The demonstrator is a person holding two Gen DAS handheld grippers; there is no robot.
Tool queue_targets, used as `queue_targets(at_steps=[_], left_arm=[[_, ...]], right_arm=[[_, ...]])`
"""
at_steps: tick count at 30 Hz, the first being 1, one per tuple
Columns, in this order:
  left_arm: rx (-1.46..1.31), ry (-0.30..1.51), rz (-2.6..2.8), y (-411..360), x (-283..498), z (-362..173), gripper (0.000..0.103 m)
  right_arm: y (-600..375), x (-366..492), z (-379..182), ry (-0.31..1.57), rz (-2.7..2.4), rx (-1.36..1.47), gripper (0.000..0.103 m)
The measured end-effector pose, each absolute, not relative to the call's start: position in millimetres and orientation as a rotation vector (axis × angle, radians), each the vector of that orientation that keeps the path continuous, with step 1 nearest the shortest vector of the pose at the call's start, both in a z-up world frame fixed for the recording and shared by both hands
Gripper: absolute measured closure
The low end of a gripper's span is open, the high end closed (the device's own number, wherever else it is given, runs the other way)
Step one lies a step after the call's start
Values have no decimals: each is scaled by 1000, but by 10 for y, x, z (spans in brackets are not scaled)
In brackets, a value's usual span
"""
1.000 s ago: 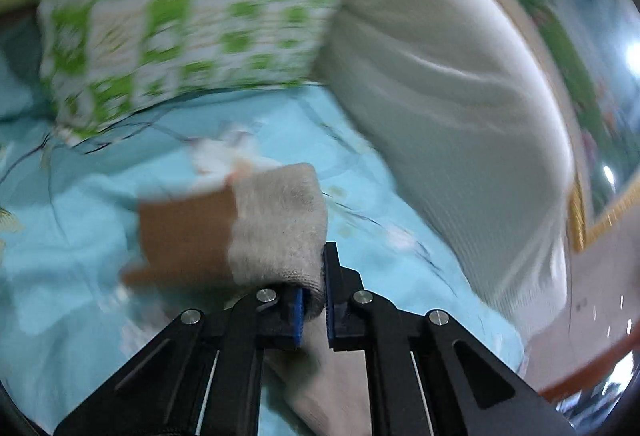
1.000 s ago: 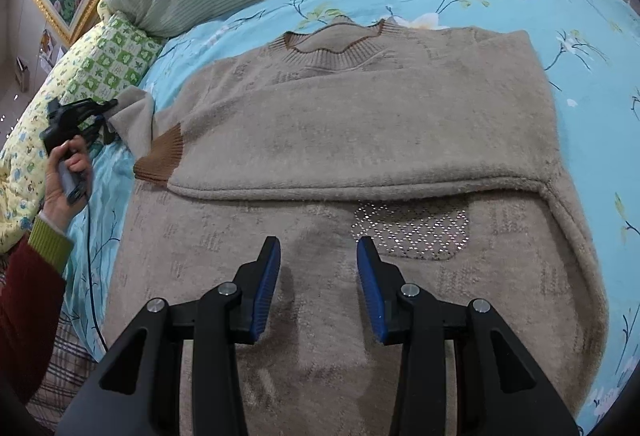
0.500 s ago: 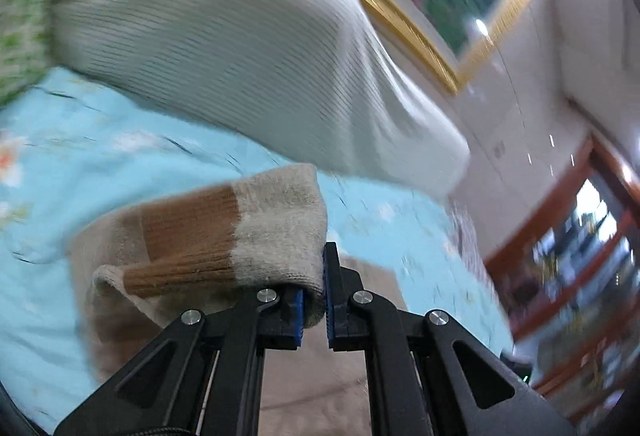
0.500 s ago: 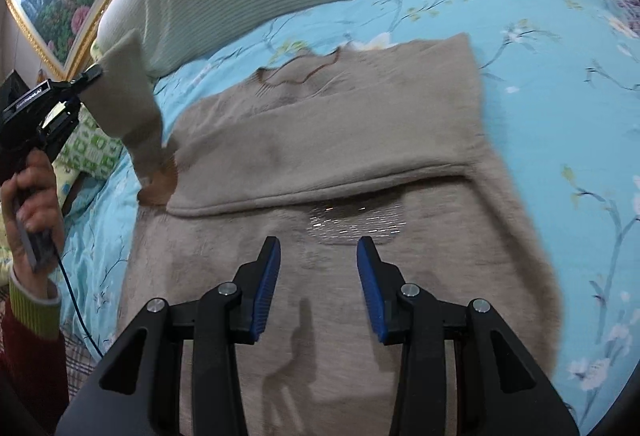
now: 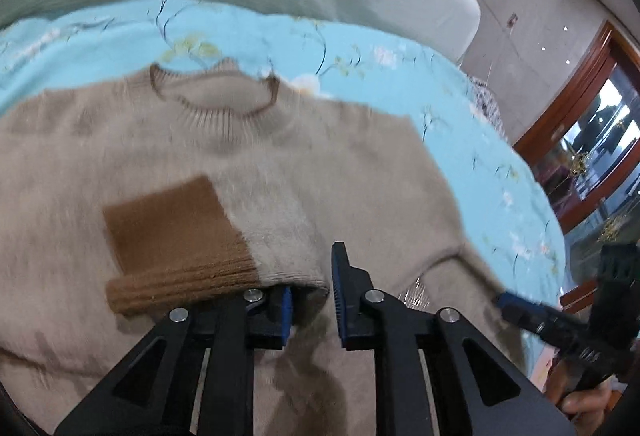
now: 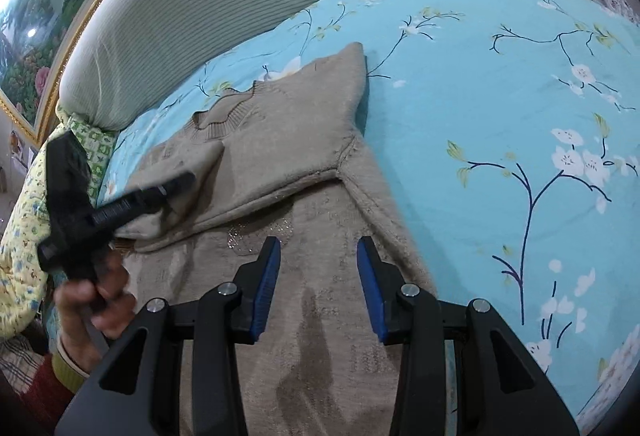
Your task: Fold small clothes
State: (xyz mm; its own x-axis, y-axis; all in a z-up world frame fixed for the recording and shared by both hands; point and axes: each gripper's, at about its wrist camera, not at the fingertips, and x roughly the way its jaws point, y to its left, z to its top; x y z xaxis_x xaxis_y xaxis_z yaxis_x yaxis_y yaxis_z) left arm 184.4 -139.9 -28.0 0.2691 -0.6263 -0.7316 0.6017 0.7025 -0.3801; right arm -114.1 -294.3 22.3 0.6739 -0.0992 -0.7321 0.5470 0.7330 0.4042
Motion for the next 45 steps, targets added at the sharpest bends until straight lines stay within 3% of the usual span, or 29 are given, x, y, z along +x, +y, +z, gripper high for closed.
queue_targets(at_steps=[4, 8, 11, 21, 24, 29, 31, 34, 37, 42, 45], left_arm=[[-37, 1021, -825, -1251, 1678, -342, 65], [-45, 1017, -814, -966, 1504, -290, 61], [-39, 1000, -764, -664, 1419, -191, 49], [-89, 987, -376, 682, 1792, -216, 47], [-89, 985, -308, 871, 1963, -283, 47], [-114, 992, -228, 884, 2226, -422, 47], [-104, 981, -204, 806, 2252, -425, 47], [-104, 971, -189, 742, 2244, -436, 45], [-127, 969, -207, 764, 2202, -452, 39], [-107, 962, -184, 712, 2175, -461, 40], [-133, 965, -189, 758, 2170, -464, 40]], right_arm=[[-2863, -1015, 259, 751, -366, 631, 62], [-2731, -823, 318, 753, -318, 588, 62], [-2595, -574, 365, 766, -267, 524, 61], [-1999, 445, 265, 840, -138, 152, 54], [-1820, 665, 142, 867, -133, 15, 49], [-1633, 926, -7, 882, -170, -143, 50], [-1760, 929, 58, 860, -218, -80, 96], [-2402, 583, 312, 706, -282, 320, 96], [-2877, 181, 192, 638, -352, 588, 96], [-3053, 68, -166, 724, -324, 757, 94], [-3037, -3, -185, 715, -327, 782, 82]])
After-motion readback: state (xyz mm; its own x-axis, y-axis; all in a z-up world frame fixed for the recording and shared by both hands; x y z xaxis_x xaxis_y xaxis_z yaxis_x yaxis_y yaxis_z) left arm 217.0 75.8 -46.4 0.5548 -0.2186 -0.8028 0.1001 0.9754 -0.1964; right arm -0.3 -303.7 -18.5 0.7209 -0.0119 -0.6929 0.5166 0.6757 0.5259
